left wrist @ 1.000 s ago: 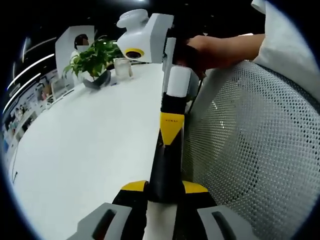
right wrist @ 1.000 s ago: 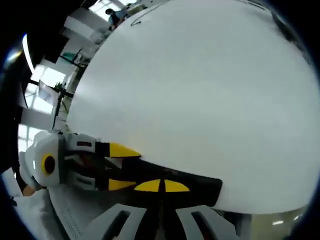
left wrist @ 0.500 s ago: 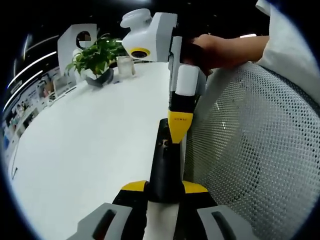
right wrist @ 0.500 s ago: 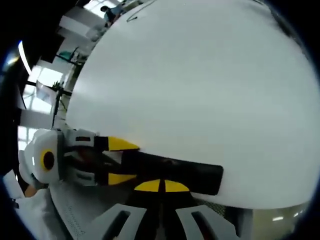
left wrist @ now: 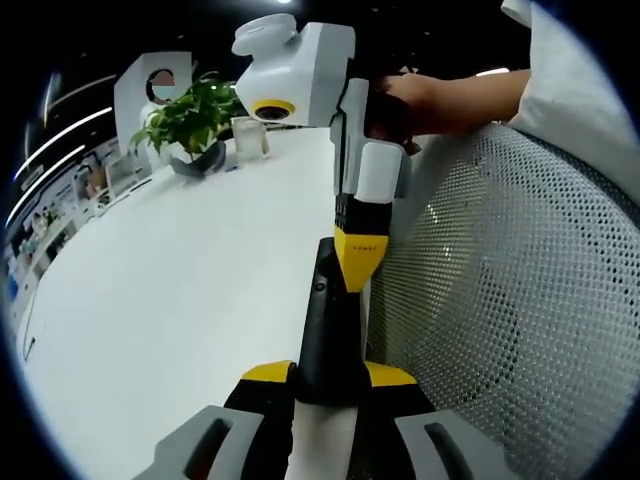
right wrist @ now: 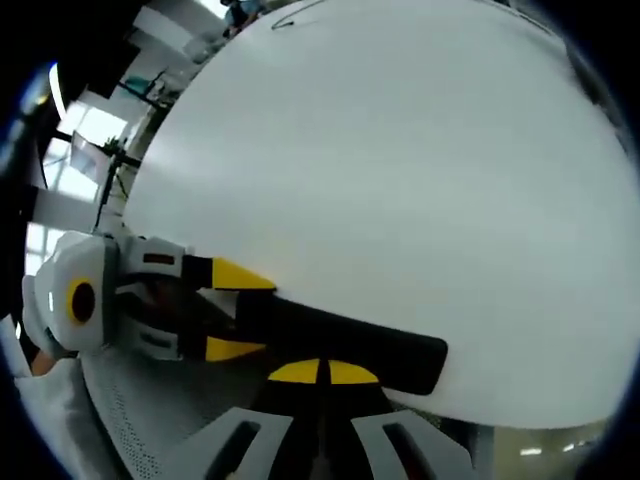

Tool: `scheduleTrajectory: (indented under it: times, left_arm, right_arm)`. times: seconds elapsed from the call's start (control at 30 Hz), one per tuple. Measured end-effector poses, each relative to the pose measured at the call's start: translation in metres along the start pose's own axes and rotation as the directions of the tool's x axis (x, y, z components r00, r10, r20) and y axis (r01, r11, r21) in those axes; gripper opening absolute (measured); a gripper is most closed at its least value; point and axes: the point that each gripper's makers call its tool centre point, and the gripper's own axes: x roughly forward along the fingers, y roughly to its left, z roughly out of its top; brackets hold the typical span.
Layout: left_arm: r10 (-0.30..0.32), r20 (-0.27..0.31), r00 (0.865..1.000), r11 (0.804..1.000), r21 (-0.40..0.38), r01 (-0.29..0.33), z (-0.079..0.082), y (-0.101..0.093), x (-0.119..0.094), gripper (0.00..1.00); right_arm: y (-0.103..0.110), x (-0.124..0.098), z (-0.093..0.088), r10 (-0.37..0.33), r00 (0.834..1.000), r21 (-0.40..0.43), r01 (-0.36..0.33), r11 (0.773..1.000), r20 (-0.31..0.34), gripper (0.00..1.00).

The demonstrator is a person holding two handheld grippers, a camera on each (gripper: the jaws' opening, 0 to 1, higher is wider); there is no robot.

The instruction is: Press the specified remote control buttons in sequence, fully releasing each button before pressing the next.

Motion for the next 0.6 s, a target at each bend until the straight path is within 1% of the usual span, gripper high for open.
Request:
scheduleTrajectory:
  times: [0.13, 0.2, 0.27, 0.33, 0.47, 0.6]
  left_arm:
    - [-0.001, 0.001, 1.0, 1.0, 0.001, 0.001, -0.0001, 0.0, 0.0004, 0.25]
    - [-0.001, 0.002, 1.0, 1.0, 0.001, 0.001, -0.0003, 0.0, 0.0006, 0.25]
    - [-0.001, 0.003, 1.0, 1.0, 0.001, 0.001, 0.0, -0.0003, 0.0004, 0.25]
    - [-0.001, 0.003, 1.0, 1.0, 0.001, 0.001, -0.0001, -0.0003, 0.0003, 0.25]
    - [0.0, 0.005, 1.0, 1.0, -0.001, 0.0, 0.0002, -0.0005, 0.0002, 0.25]
    - [0.003, 0.008, 1.0, 1.0, -0.005, -0.003, 0.0, -0.0004, 0.0004, 0.25]
  right_arm:
    - [0.0003, 0.0002, -0.0011, 0.007, 1.0, 0.011, -0.007, 1.0, -0.002, 0.0]
    - [0.001, 0.0007, -0.0013, -0.004, 1.0, -0.006, 0.003, 1.0, -0.005, 0.0]
    - [0.0015, 0.0011, -0.0017, -0.028, 1.0, -0.038, 0.028, 0.999, -0.007, 0.0]
    - [0.0019, 0.0012, -0.0021, -0.036, 0.999, -0.047, 0.035, 0.998, -0.005, 0.0]
    - [-0.0016, 0.0011, -0.0015, -0.018, 1.0, -0.027, 0.018, 0.999, 0.003, 0.0]
    - [-0.0001, 0.001, -0.0015, -0.009, 1.0, -0.02, 0.009, 1.0, 0.005, 0.0]
